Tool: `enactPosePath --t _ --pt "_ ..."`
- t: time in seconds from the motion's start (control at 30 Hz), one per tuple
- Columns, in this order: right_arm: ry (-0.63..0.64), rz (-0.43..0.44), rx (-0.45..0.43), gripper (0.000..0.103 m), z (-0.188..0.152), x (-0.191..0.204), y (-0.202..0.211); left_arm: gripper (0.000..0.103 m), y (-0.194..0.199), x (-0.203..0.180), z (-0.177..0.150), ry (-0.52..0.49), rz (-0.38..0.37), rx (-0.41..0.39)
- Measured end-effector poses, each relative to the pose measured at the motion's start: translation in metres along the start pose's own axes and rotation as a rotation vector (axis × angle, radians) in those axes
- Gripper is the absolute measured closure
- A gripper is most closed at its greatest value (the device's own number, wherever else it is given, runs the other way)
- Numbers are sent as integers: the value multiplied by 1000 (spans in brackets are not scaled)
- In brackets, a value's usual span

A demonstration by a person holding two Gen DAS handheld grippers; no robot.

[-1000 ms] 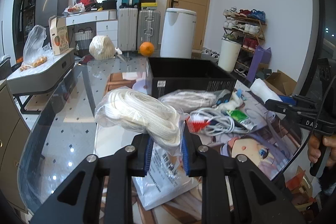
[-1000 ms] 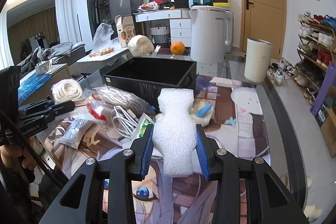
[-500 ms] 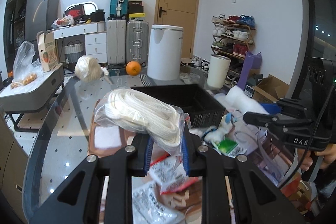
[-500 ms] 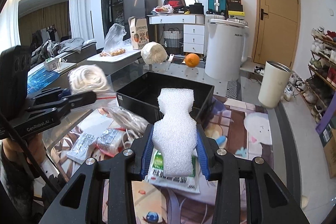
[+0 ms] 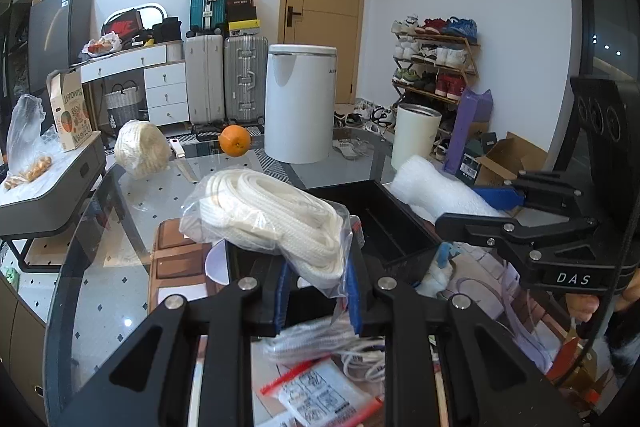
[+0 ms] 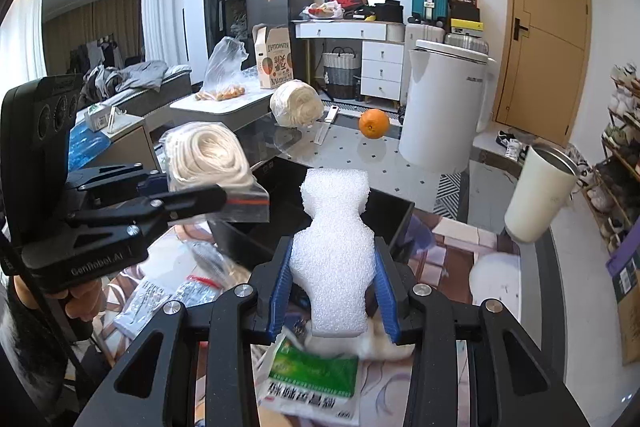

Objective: Organize soft objects
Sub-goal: 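Carry the rope coil and foam piece over the black box with both grippers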

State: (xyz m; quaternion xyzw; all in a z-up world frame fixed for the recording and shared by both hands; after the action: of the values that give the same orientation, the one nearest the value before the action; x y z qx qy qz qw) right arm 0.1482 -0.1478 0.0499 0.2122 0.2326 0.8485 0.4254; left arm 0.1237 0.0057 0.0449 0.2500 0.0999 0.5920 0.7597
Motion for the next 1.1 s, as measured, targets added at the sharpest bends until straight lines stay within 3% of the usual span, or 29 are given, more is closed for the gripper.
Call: enactPosePath --t 0.73,1.1 --pt "121 3 120 65 23 9 -75 82 -54 10 -10 -14 -4 120" --pt "191 11 188 65 21 13 -104 78 -62 16 -16 -2 -5 154"
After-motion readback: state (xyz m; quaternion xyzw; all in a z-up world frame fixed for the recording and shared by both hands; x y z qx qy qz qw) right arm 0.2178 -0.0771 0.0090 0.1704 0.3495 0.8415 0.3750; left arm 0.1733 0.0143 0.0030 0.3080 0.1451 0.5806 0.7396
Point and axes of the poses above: each gripper's, at about its wrist camera, not at the fingertips, and y roughly against the way its jaws point, x to its left, z to its top, the point moved 4 cm from there along -y, roughly the way its jaws point, and after that the axes turned 15 degrees about -y, right-handed, at the moved point
